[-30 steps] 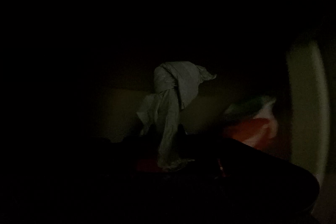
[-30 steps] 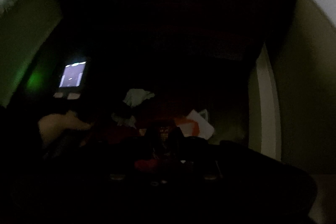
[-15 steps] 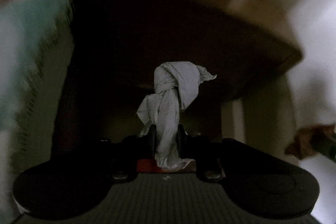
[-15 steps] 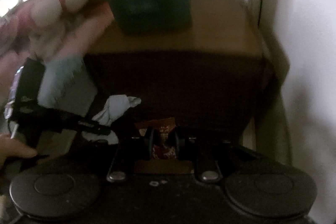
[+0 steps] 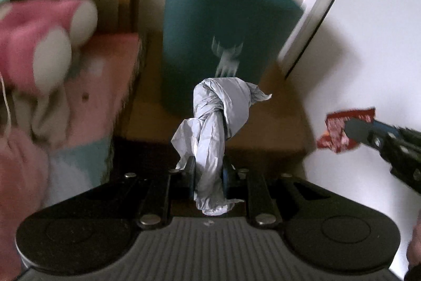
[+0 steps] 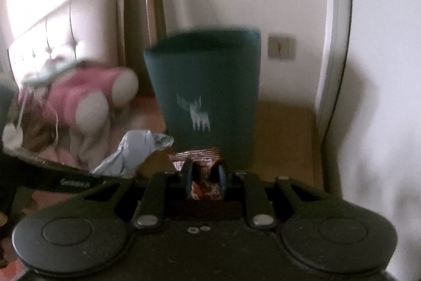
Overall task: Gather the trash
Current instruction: 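Grasp the grey cloth with left tool and lift both items over the bin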
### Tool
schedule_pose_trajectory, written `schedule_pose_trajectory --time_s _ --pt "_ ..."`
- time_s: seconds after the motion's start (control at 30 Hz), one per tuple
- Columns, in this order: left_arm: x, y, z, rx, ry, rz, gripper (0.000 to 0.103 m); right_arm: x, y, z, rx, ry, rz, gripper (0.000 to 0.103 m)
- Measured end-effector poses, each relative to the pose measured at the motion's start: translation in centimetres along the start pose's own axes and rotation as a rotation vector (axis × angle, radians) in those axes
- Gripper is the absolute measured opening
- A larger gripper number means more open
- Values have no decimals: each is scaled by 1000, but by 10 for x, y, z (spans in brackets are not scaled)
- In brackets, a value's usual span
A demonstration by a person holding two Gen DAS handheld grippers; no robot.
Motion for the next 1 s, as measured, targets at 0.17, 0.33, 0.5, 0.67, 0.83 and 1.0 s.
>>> schedule_pose_trajectory --time_s 0.17,0.33,0.5,0.67,0.83,1.0 --pt "53 -35 -20 -35 22 -98 18 70 -7 -11 -25 -30 -99 18" --pt "105 -52 -35 -49 45 -169 18 116 -2 -16 -40 -43 -144 18" --pt "157 -43 -45 -43 53 -175 18 142 24 -26 -18 -11 -121 18" --pt "200 -14 -45 -49 17 -144 18 156 58 -35 -16 23 -84 18" --pt "218 14 -51 -27 37 -105 18 158 91 -41 -33 53 -22 18" --pt "225 41 -52 -26 12 -58 18 150 116 -41 -56 41 48 18"
Point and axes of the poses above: each gripper's, at about its wrist camera, not at the fingertips, and y roughly the way its jaws point, z to its left, x to its top, the point moved 3 cm from there along y, roughly the way its jaws point, and after that the axes turned 9 degrees about -y, right-handed, at the moved point
